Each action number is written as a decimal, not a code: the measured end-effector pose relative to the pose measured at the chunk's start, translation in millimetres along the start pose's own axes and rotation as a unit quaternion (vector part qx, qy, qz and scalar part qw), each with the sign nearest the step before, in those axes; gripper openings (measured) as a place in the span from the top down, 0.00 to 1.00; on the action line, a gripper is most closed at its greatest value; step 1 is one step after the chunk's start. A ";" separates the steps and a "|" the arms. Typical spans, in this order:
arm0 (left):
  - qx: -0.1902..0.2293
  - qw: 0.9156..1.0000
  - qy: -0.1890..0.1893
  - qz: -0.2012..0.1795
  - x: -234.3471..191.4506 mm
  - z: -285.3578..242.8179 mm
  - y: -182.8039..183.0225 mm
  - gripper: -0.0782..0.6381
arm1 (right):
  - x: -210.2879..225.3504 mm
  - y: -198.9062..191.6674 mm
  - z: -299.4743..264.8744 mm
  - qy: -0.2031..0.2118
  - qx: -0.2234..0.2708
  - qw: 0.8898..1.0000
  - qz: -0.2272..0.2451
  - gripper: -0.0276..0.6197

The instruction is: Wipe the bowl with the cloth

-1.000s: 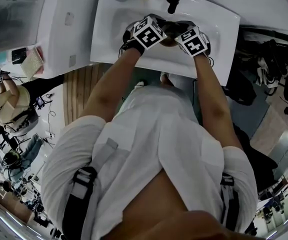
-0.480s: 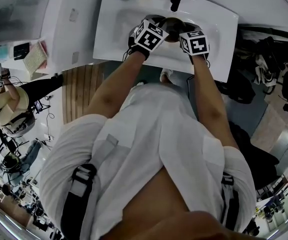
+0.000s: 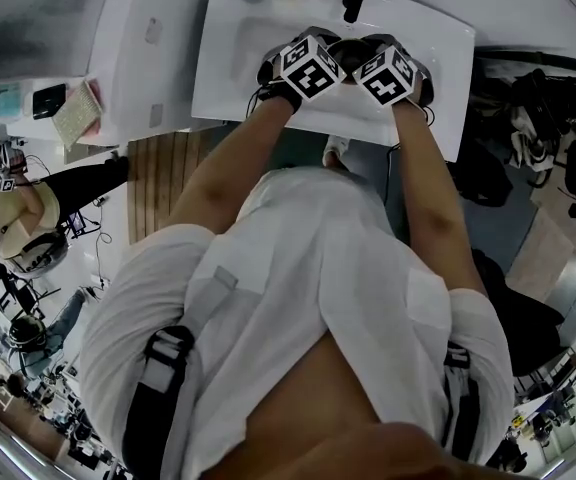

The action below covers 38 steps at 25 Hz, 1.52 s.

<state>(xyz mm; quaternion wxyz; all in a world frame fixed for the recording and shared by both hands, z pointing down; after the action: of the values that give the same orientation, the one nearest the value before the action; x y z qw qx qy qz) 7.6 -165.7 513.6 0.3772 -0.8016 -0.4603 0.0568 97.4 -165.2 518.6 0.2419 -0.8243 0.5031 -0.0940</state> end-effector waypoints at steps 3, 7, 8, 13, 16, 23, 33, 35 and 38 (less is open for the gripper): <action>-0.008 0.999 0.006 -0.033 2.4 0.3 4.1 0.82 | -1.2 4.3 0.6 -0.006 -0.017 0.999 0.028 0.89; -0.005 0.999 0.014 -0.052 0.8 2.5 10.3 0.82 | -1.7 8.0 2.4 -0.012 -0.021 0.999 0.040 0.89; -0.005 0.998 0.016 -0.056 0.4 2.8 11.9 0.82 | -1.7 8.9 2.9 -0.014 -0.022 0.999 0.045 0.89; -0.011 0.997 0.016 -0.070 -1.7 0.5 16.0 0.82 | -0.6 11.3 6.1 -0.019 -0.019 0.998 0.048 0.89; -0.014 0.999 0.019 -0.045 -4.3 1.1 16.8 0.86 | -0.6 13.1 9.9 -0.017 -0.002 0.999 0.032 0.89; -0.005 0.996 0.029 0.086 -12.5 6.2 13.1 0.87 | 4.9 9.1 20.6 -0.027 0.068 0.996 -0.057 0.89; 0.016 0.962 0.050 0.269 -17.8 10.2 3.2 0.87 | 8.3 -13.7 28.2 -0.043 0.203 0.937 -0.281 0.89; 0.019 0.949 0.053 0.311 -18.1 11.8 1.3 0.86 | 5.9 -16.9 30.2 -0.048 0.225 0.918 -0.322 0.89; 0.022 0.931 0.059 0.359 -17.5 14.7 -2.0 0.85 | 0.4 -22.3 29.3 -0.057 0.249 0.891 -0.376 0.89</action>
<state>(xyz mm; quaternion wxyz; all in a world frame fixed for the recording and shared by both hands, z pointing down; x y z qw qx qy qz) -10.2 -170.6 500.0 0.3756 -0.9069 -0.1173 0.1507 126.8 -148.2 504.2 0.4139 -0.8685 0.1012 -0.2532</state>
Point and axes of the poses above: the fingertips, and each gripper's own axes: z backward along the fingers, x to its right, y out of its top, the point moved 7 cm from there along z, backward along the fingers, and after that the axes turned 12 degrees about y, right-handed, at the moved point
